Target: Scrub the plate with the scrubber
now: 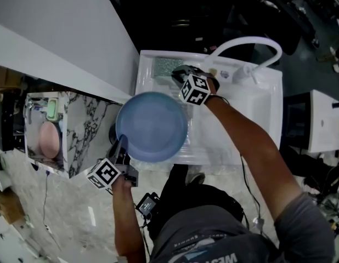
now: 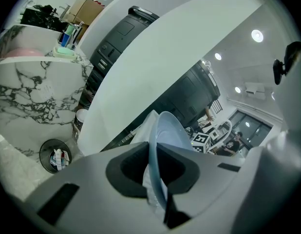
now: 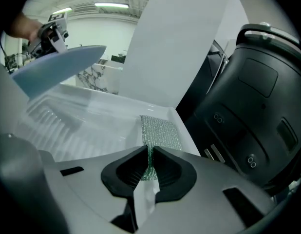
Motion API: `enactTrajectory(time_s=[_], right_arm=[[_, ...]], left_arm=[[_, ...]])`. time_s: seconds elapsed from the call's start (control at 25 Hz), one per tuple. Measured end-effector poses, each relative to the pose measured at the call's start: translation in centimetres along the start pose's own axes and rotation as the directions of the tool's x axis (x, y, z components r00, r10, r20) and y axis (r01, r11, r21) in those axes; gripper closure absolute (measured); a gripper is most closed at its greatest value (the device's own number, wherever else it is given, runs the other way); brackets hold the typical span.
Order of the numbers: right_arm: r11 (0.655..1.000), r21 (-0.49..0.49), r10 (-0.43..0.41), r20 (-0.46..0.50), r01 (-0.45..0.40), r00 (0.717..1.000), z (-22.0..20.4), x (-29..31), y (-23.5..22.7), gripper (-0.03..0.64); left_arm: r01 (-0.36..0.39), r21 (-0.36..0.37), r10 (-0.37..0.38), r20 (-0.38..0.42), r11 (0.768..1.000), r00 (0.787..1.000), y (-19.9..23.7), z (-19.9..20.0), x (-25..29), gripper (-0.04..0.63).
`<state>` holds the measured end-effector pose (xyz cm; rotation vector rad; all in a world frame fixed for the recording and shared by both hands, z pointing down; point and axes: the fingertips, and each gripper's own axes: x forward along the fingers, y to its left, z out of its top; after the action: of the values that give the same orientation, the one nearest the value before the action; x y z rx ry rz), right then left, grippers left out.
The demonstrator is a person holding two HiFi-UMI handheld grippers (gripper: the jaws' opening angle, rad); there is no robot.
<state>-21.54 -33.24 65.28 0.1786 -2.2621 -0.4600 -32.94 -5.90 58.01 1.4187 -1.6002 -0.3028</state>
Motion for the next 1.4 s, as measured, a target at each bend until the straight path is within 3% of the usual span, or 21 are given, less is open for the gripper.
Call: enactTrajectory(time_s=[0.2,0.76,0.92,1.04,1.2,1.4], right_arm=[[0.995,0.097,-0.03,0.054,0.024,0.998,0.5,-3.0,-0.7,0.566],[0.969,0.193,-0.185,0.161,0.153,0.97,2.8,-18.6,1.5,0.566],[0.976,0.147,-0.185,0.193,0.158,0.963,4.4,-22.7,4.2,0.566],[0.99,0.059,-0.135,0.203,0.126,0.97,5.4,-24.0,7.5,0.566],[0.99,-0.119,-0.057,0.11,0.07,0.992,4.0,-23.2,12.4,0.565],[0.982,-0.186,-0.035,0.029,0.04,0.999,1.2,-25.0,16.3,0.561]], left_arm=[[0.022,-0.009,-0.022,-0.007,1.0,1.0,-0.7,-0.3,0.9,0.566],[0.068,0.028,-0.067,-0.048,0.997,0.997,-4.3,-2.0,3.1,0.566],[0.097,0.033,-0.094,-0.07,0.995,0.993,-6.1,-3.0,3.8,0.566],[0.123,0.036,-0.119,-0.091,0.992,0.989,-7.8,-4.0,4.5,0.566],[0.16,0.047,-0.154,-0.112,0.986,0.982,-10.2,-4.9,5.6,0.566],[0.194,0.076,-0.183,-0.125,0.978,0.975,-12.8,-5.7,6.6,0.566]])
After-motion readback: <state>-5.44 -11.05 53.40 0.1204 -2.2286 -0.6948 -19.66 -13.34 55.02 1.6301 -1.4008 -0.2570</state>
